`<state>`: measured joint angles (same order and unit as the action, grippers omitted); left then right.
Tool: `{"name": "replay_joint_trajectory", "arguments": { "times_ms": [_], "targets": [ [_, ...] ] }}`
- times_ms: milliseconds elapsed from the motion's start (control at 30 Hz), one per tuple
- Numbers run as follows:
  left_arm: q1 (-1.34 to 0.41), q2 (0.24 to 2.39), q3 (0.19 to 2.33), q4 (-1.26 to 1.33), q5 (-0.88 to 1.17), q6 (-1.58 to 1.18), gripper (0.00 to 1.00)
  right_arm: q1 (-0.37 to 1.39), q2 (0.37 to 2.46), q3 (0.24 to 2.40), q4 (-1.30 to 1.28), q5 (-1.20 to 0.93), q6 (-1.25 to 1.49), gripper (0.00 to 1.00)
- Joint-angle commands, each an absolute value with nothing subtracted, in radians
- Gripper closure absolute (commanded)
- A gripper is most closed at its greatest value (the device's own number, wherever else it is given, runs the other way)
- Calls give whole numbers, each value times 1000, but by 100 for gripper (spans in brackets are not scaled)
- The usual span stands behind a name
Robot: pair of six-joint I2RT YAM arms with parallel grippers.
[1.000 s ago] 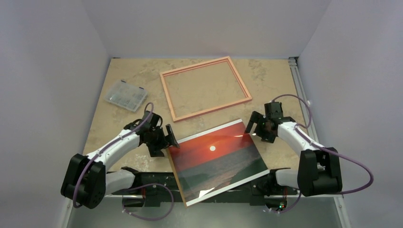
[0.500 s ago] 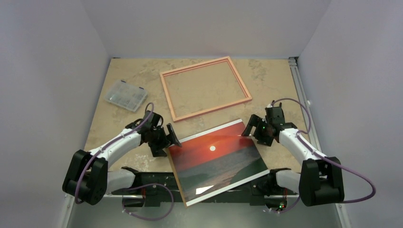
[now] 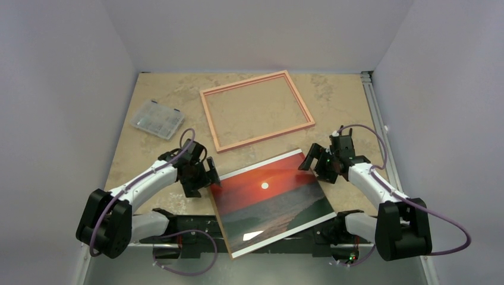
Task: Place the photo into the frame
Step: Move the photo frame item to the center of the board.
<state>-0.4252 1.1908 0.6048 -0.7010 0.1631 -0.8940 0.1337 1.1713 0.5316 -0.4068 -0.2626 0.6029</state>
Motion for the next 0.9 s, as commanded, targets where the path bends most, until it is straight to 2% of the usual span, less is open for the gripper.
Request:
{"name": "replay_joint_trajectory", "arguments": {
  "times_ms": [0, 533, 867],
  "targets": [
    [-432, 1202, 584, -672, 147, -898, 11, 149, 1229, 468, -490, -297, 624, 9],
    [-437, 1243, 471, -322, 213, -1038, 12, 149, 1177, 439, -472, -327, 689, 7],
    [-431, 1264, 563, -307, 212, -1049, 12, 150, 1216, 417, -403, -397, 709, 9]
  ]
}}
